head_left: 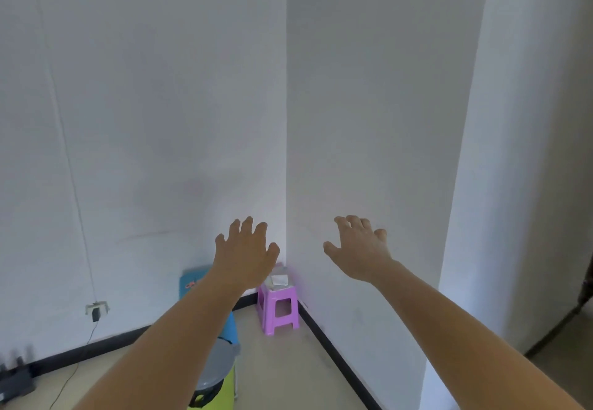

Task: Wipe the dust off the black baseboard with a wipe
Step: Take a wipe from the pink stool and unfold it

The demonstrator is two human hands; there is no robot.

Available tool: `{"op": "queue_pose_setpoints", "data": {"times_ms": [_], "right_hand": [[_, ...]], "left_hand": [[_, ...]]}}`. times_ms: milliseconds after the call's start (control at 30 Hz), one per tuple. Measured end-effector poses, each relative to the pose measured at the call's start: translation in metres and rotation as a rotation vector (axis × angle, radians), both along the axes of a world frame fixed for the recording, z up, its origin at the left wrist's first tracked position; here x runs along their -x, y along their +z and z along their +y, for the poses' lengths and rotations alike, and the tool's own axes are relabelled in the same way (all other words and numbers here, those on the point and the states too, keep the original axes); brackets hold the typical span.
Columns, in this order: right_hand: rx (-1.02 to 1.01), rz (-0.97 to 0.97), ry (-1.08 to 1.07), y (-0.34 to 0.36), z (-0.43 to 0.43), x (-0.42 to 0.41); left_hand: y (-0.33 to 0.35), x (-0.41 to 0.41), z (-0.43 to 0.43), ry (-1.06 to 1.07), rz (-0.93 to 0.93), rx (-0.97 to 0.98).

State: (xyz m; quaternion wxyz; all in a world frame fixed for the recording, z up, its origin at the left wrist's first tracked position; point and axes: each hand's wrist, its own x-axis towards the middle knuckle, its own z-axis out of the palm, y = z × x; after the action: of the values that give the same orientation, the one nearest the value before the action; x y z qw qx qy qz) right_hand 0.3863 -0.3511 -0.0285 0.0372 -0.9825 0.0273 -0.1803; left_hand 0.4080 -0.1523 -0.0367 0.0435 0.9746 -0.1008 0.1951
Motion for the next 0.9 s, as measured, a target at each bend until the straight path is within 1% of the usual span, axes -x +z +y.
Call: {"op": "queue_pose_setpoints", "data": {"times_ms": [133,333,500,633,733,900], "right_hand": [[0.029,0.037,0.014,-0.025,-0.017,-0.084],[0.021,0.078,0.005,-0.071,-0.03,-0.232],[-0.035,0.15,-0.025,-0.116,-0.026,-0.363],[-0.008,0.252,-0.056,-0.156,-0.028,-0.454],[0.006,0.331,-0.048,-0.184,-0.032,-0.518],[-0.004,0.418,-0.033,-0.233,-0.045,-0.634]], "left_hand": [[-0.017,-0.086,-0.017,0.008,0.102,0.049],[-0.059,-0.235,-0.034,-0.014,0.13,0.013],[-0.104,-0.369,-0.043,-0.067,0.237,0.116],[-0.143,-0.462,-0.049,-0.066,0.297,0.039],[-0.168,-0.525,-0.055,-0.064,0.381,-0.001],[-0.214,-0.646,-0.066,-0.03,0.477,-0.013]]}}
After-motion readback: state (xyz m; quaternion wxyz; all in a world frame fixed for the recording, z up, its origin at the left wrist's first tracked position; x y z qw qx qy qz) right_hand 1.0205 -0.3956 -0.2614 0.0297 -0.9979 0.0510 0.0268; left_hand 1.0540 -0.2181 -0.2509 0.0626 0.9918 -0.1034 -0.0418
